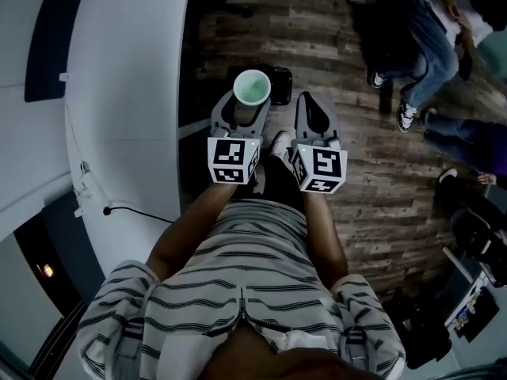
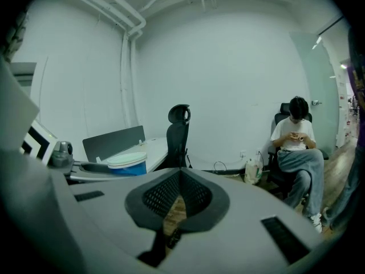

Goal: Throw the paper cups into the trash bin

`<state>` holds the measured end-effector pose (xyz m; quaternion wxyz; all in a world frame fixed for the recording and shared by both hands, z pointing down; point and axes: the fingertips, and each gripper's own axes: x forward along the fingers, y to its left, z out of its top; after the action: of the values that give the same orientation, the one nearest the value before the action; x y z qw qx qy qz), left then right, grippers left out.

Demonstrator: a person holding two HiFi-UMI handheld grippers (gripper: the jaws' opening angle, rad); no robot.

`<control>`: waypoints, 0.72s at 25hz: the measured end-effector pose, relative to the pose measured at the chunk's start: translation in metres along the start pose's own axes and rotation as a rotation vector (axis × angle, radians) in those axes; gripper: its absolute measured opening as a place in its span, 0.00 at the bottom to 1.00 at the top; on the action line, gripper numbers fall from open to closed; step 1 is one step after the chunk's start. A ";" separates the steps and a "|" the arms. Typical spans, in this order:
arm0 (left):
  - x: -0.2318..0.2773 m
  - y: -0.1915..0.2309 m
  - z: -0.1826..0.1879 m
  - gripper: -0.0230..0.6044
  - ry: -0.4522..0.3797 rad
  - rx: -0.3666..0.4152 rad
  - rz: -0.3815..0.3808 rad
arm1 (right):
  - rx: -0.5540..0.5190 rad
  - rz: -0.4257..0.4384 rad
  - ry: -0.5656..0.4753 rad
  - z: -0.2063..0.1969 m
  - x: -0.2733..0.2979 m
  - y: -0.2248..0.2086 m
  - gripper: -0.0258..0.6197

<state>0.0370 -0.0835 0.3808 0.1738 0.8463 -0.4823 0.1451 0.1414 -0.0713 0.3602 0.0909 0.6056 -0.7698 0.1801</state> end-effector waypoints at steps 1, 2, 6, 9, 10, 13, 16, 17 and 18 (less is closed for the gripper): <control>0.003 0.000 -0.003 0.49 0.005 -0.008 0.001 | 0.002 0.001 0.008 -0.003 0.003 -0.002 0.06; 0.007 0.001 -0.006 0.49 0.010 -0.015 0.002 | 0.003 0.001 0.013 -0.006 0.005 -0.003 0.06; 0.019 0.004 -0.020 0.49 0.029 -0.047 0.004 | 0.004 0.008 0.029 -0.015 0.015 -0.006 0.06; 0.031 0.010 -0.031 0.49 0.052 -0.064 0.016 | 0.009 0.012 0.045 -0.024 0.022 -0.009 0.06; 0.035 0.012 -0.033 0.49 0.057 -0.070 0.021 | 0.011 0.013 0.050 -0.026 0.025 -0.010 0.06; 0.047 0.015 -0.038 0.49 0.064 -0.087 0.028 | 0.013 0.016 0.057 -0.032 0.033 -0.015 0.06; 0.055 0.016 -0.049 0.49 0.078 -0.102 0.028 | 0.020 0.014 0.066 -0.042 0.039 -0.020 0.06; 0.057 0.015 -0.054 0.49 0.085 -0.106 0.027 | 0.022 0.012 0.070 -0.046 0.040 -0.022 0.06; 0.059 0.015 -0.059 0.49 0.092 -0.110 0.027 | 0.025 0.010 0.074 -0.050 0.042 -0.024 0.06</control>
<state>0.0483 -0.1102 0.4609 0.2403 0.8212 -0.4924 0.1595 0.1503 -0.0944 0.4249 0.1109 0.5958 -0.7665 0.2124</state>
